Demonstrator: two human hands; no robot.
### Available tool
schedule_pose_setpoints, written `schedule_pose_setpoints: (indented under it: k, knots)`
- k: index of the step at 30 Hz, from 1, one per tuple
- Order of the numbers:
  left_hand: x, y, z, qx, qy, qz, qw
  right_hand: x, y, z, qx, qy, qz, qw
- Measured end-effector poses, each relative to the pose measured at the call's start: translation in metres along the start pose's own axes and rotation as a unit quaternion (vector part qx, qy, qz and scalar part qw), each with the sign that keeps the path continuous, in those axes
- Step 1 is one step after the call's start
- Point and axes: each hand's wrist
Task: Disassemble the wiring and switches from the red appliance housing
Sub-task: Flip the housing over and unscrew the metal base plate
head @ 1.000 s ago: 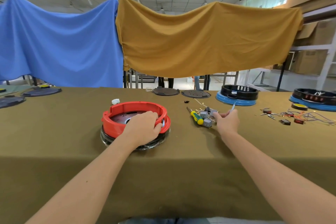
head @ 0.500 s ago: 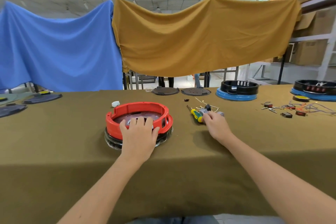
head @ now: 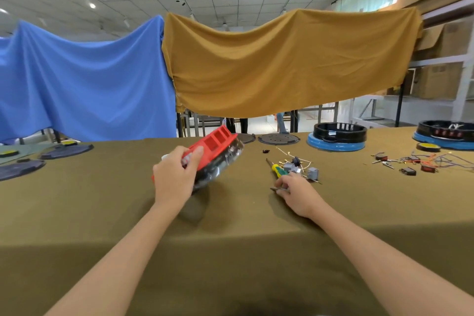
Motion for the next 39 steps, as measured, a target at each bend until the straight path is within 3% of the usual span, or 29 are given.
schedule_pose_setpoints:
  k: [5, 7, 8, 10, 12, 16, 19, 22, 24, 26, 31, 33, 36, 39]
  knots:
    - [0.014, 0.023, 0.004, 0.147, -0.160, -0.095, 0.972, -0.001, -0.001, -0.001, 0.006, -0.013, -0.002, 1.000]
    - [0.018, 0.027, 0.002, 0.257, -0.262, -0.125, 0.922, -0.001, -0.001, -0.001, 0.009, -0.017, -0.010, 1.000]
    - [0.021, 0.029, 0.001, 0.322, -0.320, -0.132, 0.881, -0.001, -0.002, -0.001, 0.008, -0.020, -0.016, 1.000]
    - [0.025, 0.031, 0.004, 0.414, -0.441, -0.080, 0.792, -0.002, -0.003, -0.002, 0.007, -0.028, -0.028, 0.999]
    - [0.028, 0.030, 0.007, 0.448, -0.526, -0.008, 0.723, -0.003, -0.004, -0.001, 0.009, -0.023, -0.042, 0.999]
    - [0.024, 0.020, 0.008, 0.470, -0.547, 0.055, 0.691, 0.002, -0.006, 0.004, 0.036, 0.061, -0.091, 0.993]
    - [0.022, 0.010, 0.006, 0.496, -0.544, 0.074, 0.672, 0.013, -0.011, 0.018, -0.015, 0.250, -0.126, 0.960]
    - [0.018, 0.003, 0.009, 0.486, -0.536, 0.098, 0.683, 0.026, -0.008, 0.043, -0.080, 0.479, -0.053, 0.872]
    - [0.017, 0.001, 0.010, 0.479, -0.523, 0.114, 0.696, 0.032, 0.000, 0.058, -0.075, 0.501, -0.001, 0.862]
    - [0.014, 0.003, 0.013, 0.464, -0.509, 0.111, 0.716, 0.037, 0.006, 0.068, -0.084, 0.512, -0.018, 0.855]
    - [0.024, 0.012, 0.012, 0.362, -0.501, 0.153, 0.771, 0.048, 0.014, 0.074, -0.049, 0.485, -0.125, 0.864]
    - [0.026, 0.004, 0.009, 0.297, -0.450, 0.181, 0.822, 0.049, 0.014, 0.073, -0.058, 0.454, -0.136, 0.879]
    - [0.025, -0.004, 0.009, 0.250, -0.265, 0.111, 0.925, 0.053, 0.016, 0.071, -0.100, 0.416, -0.080, 0.900]
    - [0.026, 0.000, 0.012, 0.219, -0.139, 0.088, 0.962, 0.062, 0.017, 0.070, -0.112, 0.337, 0.010, 0.935]
Point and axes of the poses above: each hand's wrist, its own y-axis towards the middle knuckle, its own x-axis out of the back of the hand, z = x × y, and after that the axes turned 3 degrees about -z, right-handed
